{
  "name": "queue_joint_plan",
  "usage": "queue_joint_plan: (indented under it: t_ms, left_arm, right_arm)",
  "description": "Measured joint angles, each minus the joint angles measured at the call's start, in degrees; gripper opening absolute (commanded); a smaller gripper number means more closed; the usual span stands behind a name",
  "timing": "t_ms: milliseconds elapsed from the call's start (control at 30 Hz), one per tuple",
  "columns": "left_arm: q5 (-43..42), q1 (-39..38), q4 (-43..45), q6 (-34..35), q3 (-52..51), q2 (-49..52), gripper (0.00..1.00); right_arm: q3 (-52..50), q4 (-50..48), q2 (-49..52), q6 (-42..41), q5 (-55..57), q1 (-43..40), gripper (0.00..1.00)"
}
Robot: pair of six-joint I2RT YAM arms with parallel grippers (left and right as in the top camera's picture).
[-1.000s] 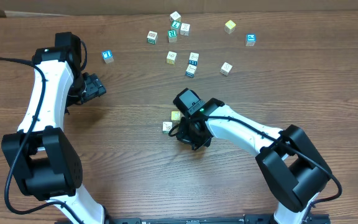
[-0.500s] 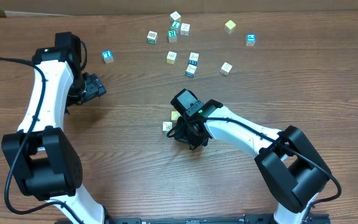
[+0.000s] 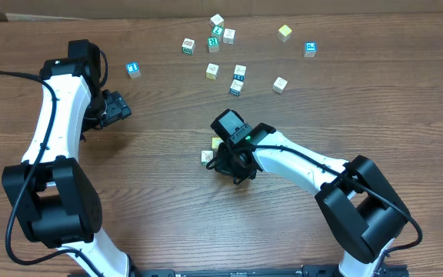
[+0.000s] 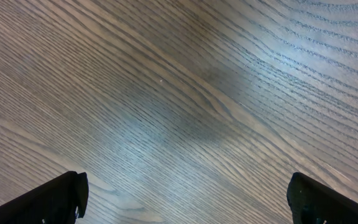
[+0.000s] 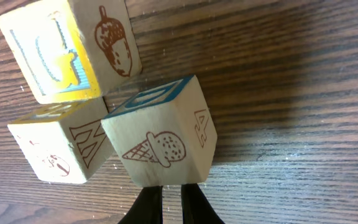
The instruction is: Form a circle
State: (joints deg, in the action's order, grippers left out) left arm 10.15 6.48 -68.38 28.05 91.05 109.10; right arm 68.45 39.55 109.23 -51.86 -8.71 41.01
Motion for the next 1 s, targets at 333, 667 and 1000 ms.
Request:
queue_joint_plan:
  t_ms: [333,667,1000]
  left_arm:
    - [0.0,0.0,0.0,0.0,0.0,0.0,1.00]
    - [0.0,0.0,0.0,0.0,0.0,0.0,1.00]
    - [0.0,0.0,0.0,0.0,0.0,0.0,0.99]
  right_arm:
    - [0.0,-0.7,0.0,0.0,0.2,0.0,0.09]
    - [0.0,-1.1,0.0,0.0,0.2,0.0,0.08]
    - [0.0,-0.9,0.0,-0.1,1.4,0.0,0.09]
